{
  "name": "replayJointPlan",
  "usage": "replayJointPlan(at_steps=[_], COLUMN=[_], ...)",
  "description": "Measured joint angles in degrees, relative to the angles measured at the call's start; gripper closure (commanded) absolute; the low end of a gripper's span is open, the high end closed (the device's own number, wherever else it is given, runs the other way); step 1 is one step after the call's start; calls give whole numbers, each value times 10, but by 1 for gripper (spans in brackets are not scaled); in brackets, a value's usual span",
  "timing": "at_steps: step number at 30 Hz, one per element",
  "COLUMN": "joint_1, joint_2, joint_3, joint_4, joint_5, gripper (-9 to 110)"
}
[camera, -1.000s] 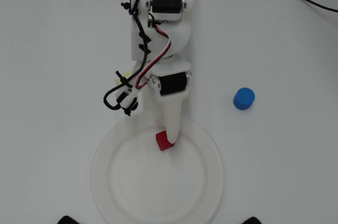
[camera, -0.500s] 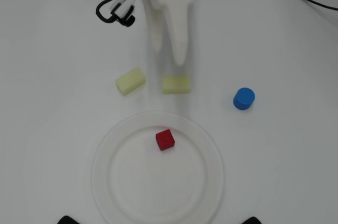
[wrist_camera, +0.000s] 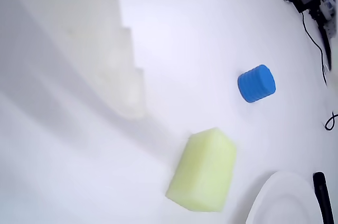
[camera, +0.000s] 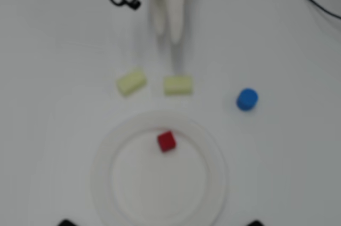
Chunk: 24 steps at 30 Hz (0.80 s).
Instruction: Grasp a red block and put it in the dish.
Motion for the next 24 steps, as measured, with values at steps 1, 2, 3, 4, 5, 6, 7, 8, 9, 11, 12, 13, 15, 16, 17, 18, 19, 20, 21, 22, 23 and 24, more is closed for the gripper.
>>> replayJointPlan(at_steps=[1,2,3,4,5,6,7,8,9,11,12,13,15,16,17,18,19,20,21,22,23,24], joint_1=[4,7,11,11,11,11,11,12,12,12,12,12,12,12,12,12,12,12,12,12,12,9], joint_2=[14,26,39,51,56,61,62,65,67,67,67,67,67,67,67,67,67,67,67,67,67,67], joint_3=[13,25,40,55,69,83,97,105,120,139,146,153,167,171,174,176,178,179,180,180,180,182], joint_4=[4,7,11,16,20,25,33,37,41,46,48,49,54,54,54,55,55,55,55,56,60,62], joint_5=[3,5,8,12,17,21,26,30,36,59,71,84,111,120,125,126,126,123,122,122,122,122], gripper=[78,78,79,79,79,80,80,80,80,81,82,83,88,91,95,99,101,101,101,101,101,101])
